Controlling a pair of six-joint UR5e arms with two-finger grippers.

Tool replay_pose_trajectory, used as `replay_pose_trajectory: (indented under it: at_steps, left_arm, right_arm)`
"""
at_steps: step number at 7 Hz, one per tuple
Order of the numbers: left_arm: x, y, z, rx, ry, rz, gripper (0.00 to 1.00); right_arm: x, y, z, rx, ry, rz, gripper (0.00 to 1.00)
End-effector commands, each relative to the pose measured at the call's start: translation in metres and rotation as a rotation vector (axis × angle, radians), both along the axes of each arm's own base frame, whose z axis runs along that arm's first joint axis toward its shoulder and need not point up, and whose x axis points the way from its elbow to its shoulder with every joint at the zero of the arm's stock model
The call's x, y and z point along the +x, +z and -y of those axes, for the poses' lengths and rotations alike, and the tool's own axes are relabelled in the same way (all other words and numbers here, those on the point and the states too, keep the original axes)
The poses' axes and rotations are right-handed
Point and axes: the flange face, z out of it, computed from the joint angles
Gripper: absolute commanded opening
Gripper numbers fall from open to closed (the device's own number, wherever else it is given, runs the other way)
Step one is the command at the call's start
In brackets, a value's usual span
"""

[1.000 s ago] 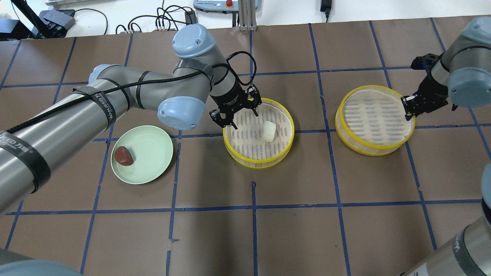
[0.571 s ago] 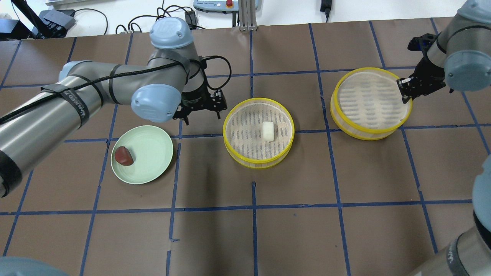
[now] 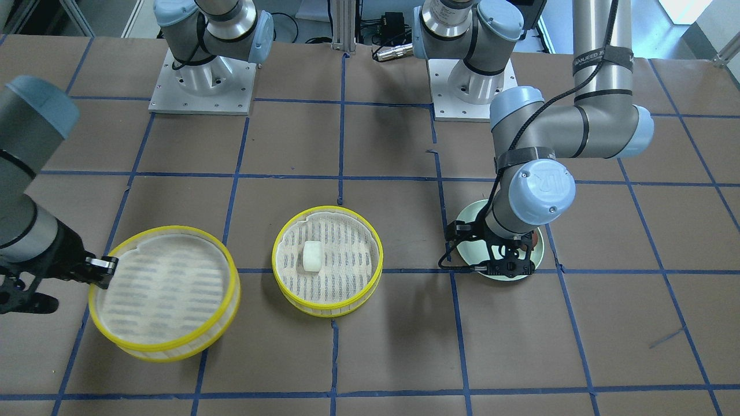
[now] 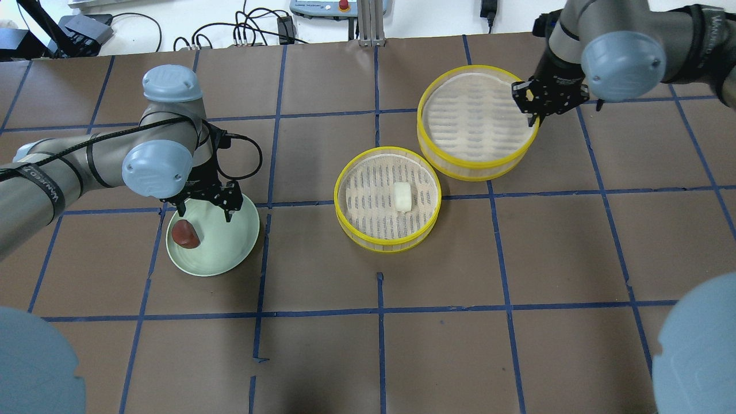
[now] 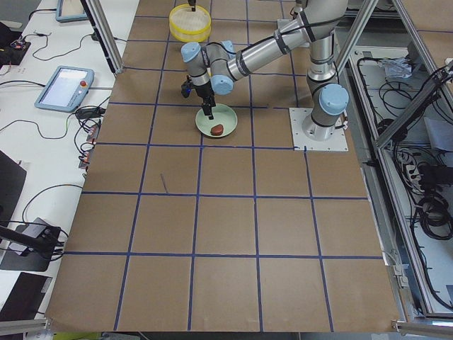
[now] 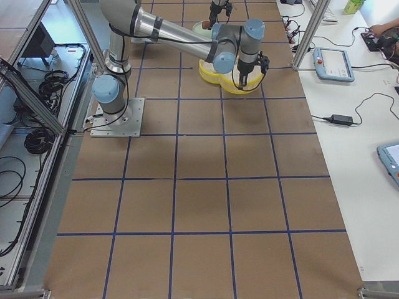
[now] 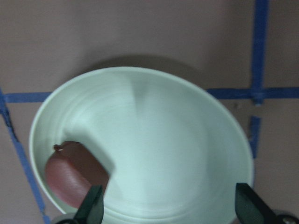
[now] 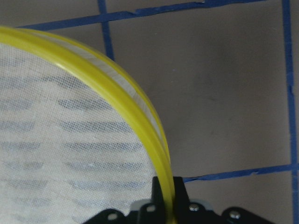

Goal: Stack buns with steamer

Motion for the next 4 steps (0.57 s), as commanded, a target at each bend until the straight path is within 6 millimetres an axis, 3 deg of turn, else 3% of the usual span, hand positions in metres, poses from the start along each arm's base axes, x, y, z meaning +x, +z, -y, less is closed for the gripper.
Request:
replay_pose_trajectory:
  at_steps: [1, 2, 3, 4]
  left_arm:
    - [0.014, -0.017, -0.003, 0.034, -0.039, 0.106, 0.88]
    - [0.014, -0.024, -0.007, 0.053, -0.042, 0.106, 0.77]
    - [0.013, -0.029, -0.013, 0.068, -0.043, 0.104, 0.5]
    - [0.013, -0.03, -0.014, 0.069, -0.042, 0.1, 0.29]
  right_arm:
    - [0.087, -0.006, -0.025, 0.027, -0.04, 0.043, 0.04]
    - [0.119, -0.019, -0.042, 0.052, -0.054, 0.038, 0.04]
    - [0.13, -0.033, -0.053, 0.071, -0.05, 0.035, 0.04]
    - [0.134, -0.039, -0.058, 0.06, -0.054, 0.037, 0.04]
